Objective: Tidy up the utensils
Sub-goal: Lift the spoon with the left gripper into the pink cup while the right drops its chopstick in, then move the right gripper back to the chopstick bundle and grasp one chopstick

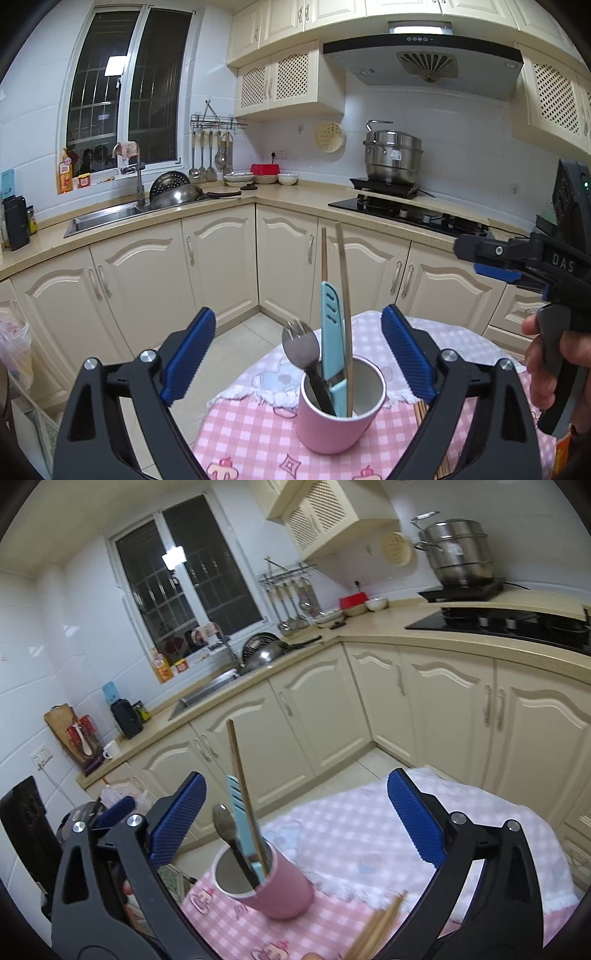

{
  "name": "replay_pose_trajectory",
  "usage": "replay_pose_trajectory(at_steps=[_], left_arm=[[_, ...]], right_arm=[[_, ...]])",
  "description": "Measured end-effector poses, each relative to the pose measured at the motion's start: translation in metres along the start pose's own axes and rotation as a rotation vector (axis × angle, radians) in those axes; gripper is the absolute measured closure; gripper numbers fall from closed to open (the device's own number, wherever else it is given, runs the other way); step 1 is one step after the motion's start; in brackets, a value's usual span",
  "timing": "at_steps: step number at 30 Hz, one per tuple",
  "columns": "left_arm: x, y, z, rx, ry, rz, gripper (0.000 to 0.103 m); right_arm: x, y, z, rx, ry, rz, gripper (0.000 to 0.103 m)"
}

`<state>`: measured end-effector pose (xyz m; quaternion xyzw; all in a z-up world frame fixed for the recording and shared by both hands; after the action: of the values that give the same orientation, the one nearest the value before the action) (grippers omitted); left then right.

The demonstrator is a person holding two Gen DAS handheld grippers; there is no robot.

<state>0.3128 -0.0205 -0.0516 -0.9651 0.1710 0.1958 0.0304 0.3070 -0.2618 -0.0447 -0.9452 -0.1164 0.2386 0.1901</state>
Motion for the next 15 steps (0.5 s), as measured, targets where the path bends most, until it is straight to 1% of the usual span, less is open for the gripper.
replay_pose_trajectory(at_steps=[3,6,15], left_arm=[[-0.007,0.004,0.004,0.003,-0.022,-0.021,0.012],[-0.012,0.007,0.009,-0.008,-0.044,-0.031,0.012],[-0.029,0.021,0.017,-0.027,-0.081,-0.021,0.012]], right_arm=[[-0.01,0.01,0.003,0.014,-0.017,0.029,0.006],[-0.019,0.014,0.008,0.015,-0.028,0.035,0.006],[-0.045,0.028,0.026,0.009,-0.112,0.099,0.006]])
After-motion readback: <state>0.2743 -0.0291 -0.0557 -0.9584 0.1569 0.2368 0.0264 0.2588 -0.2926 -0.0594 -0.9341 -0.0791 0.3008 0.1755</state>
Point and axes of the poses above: each gripper's, at about its wrist camera, not at the fingertips, and x roughly the way its jaws point, y to its right, z to its underside, the point moved 6 cm from there along x, roughly the way its jaws point, and after that the axes turned 1 degree about x, right-handed, at the moved point
